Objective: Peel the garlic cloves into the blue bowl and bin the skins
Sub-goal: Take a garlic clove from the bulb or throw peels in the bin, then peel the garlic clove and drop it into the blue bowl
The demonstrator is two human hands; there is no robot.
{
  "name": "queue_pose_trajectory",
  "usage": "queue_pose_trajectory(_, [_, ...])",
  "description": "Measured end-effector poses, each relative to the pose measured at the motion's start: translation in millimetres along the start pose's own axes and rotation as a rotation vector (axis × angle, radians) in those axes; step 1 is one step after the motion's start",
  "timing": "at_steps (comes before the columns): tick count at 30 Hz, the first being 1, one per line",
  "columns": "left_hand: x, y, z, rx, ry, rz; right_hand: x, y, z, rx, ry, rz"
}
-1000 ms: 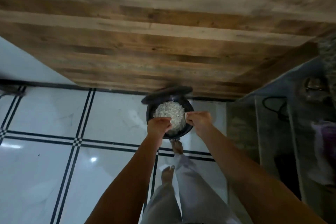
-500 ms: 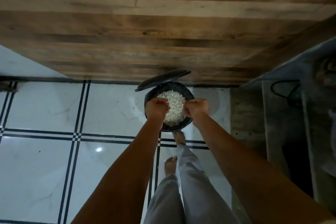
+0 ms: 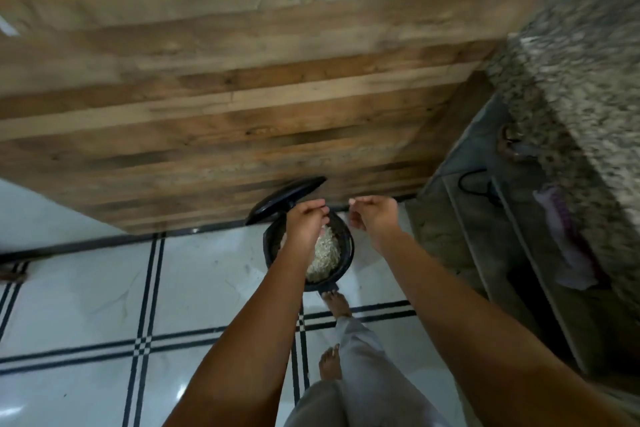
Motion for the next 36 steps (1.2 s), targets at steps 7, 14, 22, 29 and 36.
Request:
queue_pose_trajectory(7, [9, -100, 54, -0.229, -0.126, -0.06, -31, 92, 90, 0.161, 0.119, -0.352])
queue_pose_trajectory(14, [-20, -263, 149, -0.693, -0.119, -0.231, -30, 248, 208, 0.491, 0.327, -0.641])
queue_pose_trajectory(22, [-110, -422, 291, -1.131, -0.109, -0.403, 25, 404, 355, 0.831, 0.49, -0.724])
queue_pose_trajectory(29, [-220, -508, 382, -1.305, -0.065, -0.554, 110, 524, 441, 1.118, 0.368, -0.64])
queue_pose_trajectory(36, [-263, -552, 396, -1.242, -0.151, -0.696, 179, 599, 488, 1.504, -0.013, -0.33])
Point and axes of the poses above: each hand's wrist, its own z-axis away from the middle knuckle, its own y-axis out of the back of the hand, x = y × z, the point moved 2 cm from there along -z, towards the middle knuckle, and after that the axes turned 10 degrees about -x, right-handed, at the moved point
